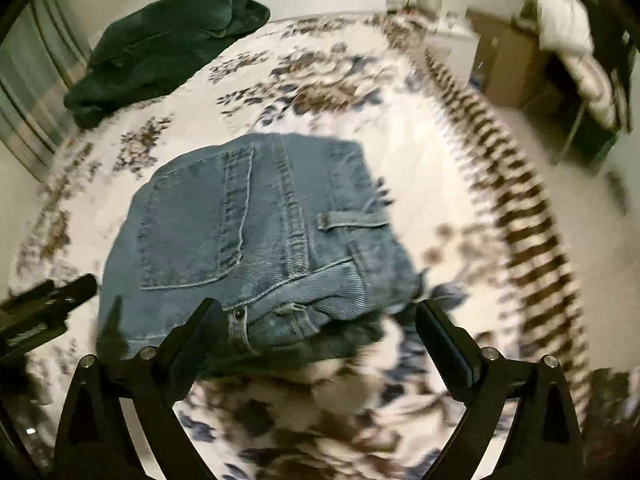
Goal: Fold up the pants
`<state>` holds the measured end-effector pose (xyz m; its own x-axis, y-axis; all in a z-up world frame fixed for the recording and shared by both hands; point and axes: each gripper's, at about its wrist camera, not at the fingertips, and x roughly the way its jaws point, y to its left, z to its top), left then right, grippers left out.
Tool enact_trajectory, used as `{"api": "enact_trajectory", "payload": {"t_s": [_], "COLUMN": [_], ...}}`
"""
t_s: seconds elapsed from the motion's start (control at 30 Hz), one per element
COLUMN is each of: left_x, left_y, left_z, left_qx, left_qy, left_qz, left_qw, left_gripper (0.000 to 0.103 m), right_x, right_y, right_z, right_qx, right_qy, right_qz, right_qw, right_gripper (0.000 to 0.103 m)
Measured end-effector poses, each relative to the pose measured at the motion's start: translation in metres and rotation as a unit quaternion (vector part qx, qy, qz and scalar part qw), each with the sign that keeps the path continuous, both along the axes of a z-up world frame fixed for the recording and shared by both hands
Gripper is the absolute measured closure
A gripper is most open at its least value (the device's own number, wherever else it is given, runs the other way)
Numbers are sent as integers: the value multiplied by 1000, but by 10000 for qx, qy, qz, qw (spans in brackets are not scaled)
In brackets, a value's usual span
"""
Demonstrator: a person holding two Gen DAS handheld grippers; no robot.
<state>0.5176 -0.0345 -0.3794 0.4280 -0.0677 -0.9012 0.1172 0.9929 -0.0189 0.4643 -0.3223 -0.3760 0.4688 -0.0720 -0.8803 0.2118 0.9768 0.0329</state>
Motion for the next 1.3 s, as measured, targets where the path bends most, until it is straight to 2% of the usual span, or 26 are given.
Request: {"api": "enact_trajectory", "payload": {"t_s": [0.17,0.3,0.53,0.7,0.93,1.1,1.3], "left_x": [-29,-56,-119,-182,-265,-307,-346], "left_y": [-2,1,7,12,20,25,29], "left_z": [46,90,180,248,325,367,402], "left_qx": [81,44,-5,37,-16,-134,-188], "left_qy": [-154,-297,-692,-958,-1285,-1483,-1723], "left_qz": [-9,-22,0,-7,-48,-8,20], "left_qw": [9998,9995,9976,9954,9917,9888,9849], "left_gripper": [4,4,4,4,4,4,4], "right_x": [-24,-56,-131,-194,-284,-347,-408], "right_y": [7,18,38,60,78,88,100], "right_z": [44,94,196,275,381,442,496], "right_qx": [-253,-414,-597,-605,-625,-716,-788], "right_qy": [-96,-286,-634,-780,-1197,-1421,-1631], "right_qz": [-133,-181,-221,-165,-181,-267,-249], "right_qw": [9995,9986,9960,9950,9907,9869,9831], "right_gripper": [4,1,0,0,0,0,0]}}
